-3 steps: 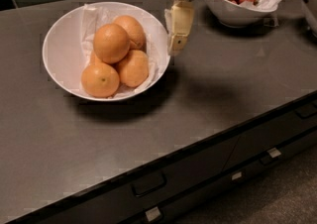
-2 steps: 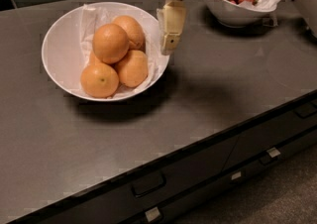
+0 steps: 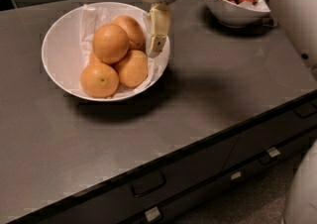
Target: Pick orange from white bowl
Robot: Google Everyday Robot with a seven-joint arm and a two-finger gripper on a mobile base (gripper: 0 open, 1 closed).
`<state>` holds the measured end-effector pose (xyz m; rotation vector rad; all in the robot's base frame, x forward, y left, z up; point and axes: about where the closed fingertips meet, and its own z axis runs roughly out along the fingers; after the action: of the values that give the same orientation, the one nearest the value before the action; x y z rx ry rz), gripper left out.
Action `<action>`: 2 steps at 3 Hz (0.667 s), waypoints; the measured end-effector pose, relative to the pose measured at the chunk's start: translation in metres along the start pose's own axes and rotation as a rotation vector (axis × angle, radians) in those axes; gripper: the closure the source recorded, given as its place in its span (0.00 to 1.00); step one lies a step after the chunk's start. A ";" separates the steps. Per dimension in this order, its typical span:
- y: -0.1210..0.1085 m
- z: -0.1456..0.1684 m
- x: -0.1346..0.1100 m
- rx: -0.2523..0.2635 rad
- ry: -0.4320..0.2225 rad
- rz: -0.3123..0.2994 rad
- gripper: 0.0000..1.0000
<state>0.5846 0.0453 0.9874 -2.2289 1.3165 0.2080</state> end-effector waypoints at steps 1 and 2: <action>0.000 0.000 0.000 0.000 0.000 0.000 0.00; -0.001 0.007 -0.002 -0.014 -0.005 -0.002 0.00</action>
Offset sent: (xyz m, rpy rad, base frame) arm -0.0019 0.0093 -0.0107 -0.0195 0.0393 0.0248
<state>0.5850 0.0509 0.9830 -2.2402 1.3137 0.2224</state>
